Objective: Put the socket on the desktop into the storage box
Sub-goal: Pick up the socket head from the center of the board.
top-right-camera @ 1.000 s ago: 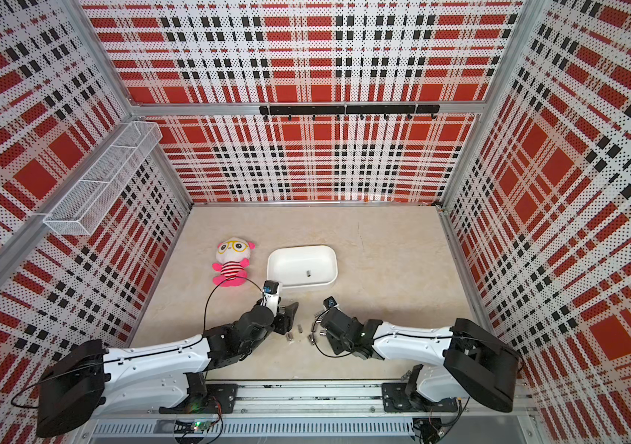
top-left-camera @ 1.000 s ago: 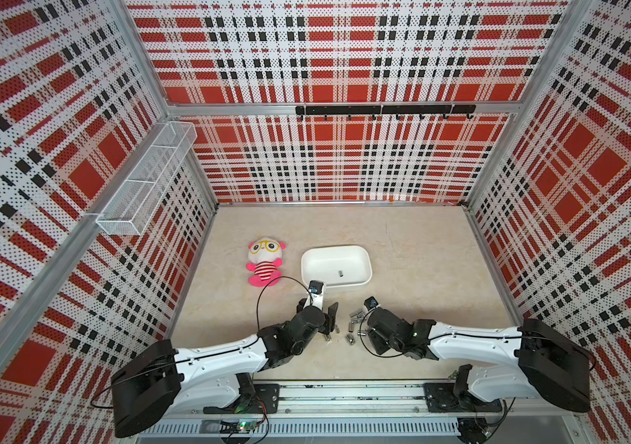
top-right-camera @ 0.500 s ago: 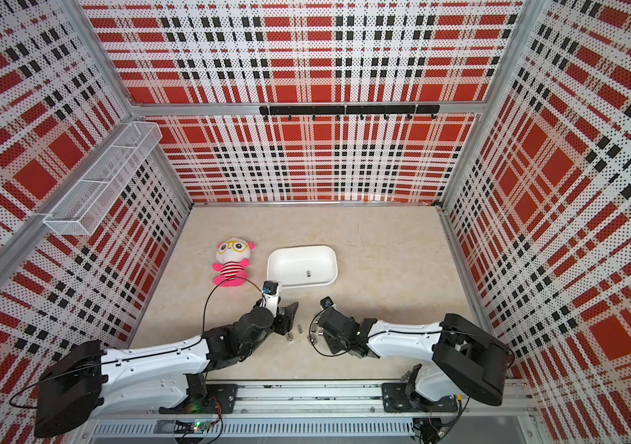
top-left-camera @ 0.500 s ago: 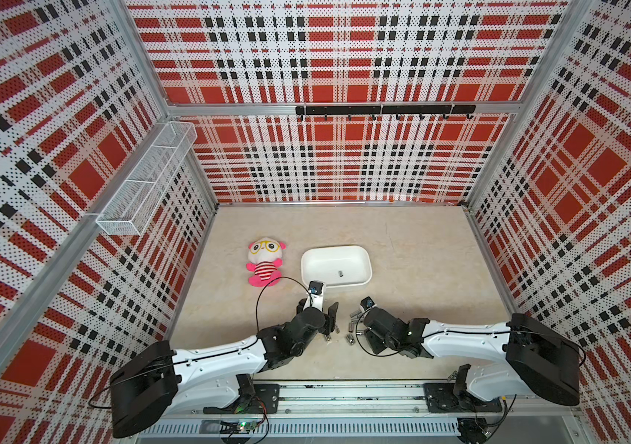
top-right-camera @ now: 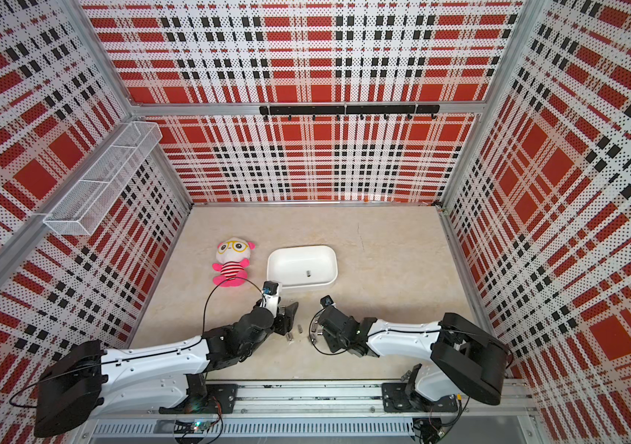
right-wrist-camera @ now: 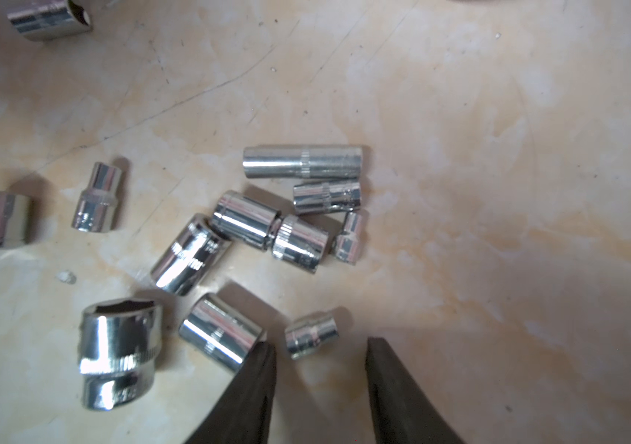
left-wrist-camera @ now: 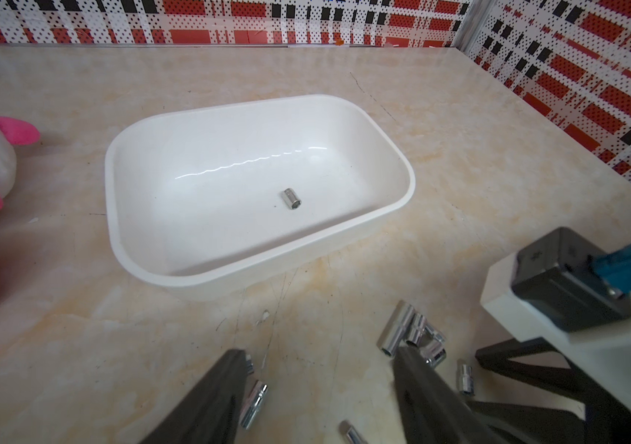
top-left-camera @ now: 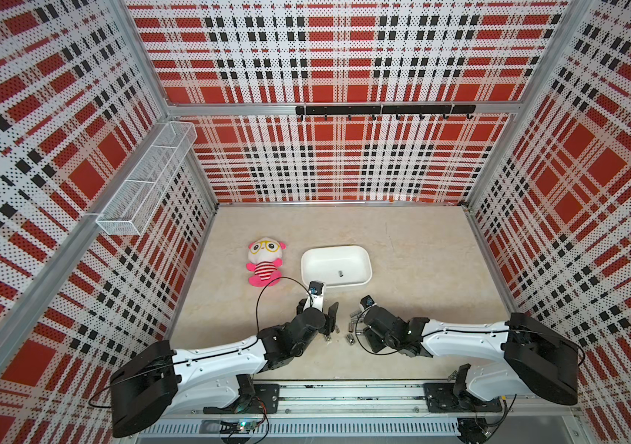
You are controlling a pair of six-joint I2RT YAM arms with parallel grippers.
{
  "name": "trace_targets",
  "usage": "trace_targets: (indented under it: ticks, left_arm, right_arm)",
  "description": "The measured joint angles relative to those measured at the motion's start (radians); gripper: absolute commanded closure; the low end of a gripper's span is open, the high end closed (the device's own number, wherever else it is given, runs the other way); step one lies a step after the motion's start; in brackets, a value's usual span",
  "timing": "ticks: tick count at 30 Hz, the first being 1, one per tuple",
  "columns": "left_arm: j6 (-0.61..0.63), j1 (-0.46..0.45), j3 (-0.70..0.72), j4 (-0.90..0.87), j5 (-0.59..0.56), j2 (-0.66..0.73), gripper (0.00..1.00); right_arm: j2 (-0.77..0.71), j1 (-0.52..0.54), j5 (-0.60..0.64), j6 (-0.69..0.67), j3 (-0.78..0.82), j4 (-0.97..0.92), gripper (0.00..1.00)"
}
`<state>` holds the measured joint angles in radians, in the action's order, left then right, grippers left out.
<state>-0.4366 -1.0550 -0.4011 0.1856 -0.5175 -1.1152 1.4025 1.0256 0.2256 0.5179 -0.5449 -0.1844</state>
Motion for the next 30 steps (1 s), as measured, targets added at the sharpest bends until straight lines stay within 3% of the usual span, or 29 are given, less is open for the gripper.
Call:
trace_targets:
  ticks: [30]
  left_arm:
    - [0.000,-0.002,0.000,0.000,-0.007,0.000,0.33]
  right_arm:
    - [0.037,-0.029,-0.035,0.001,-0.015,0.051,0.69]
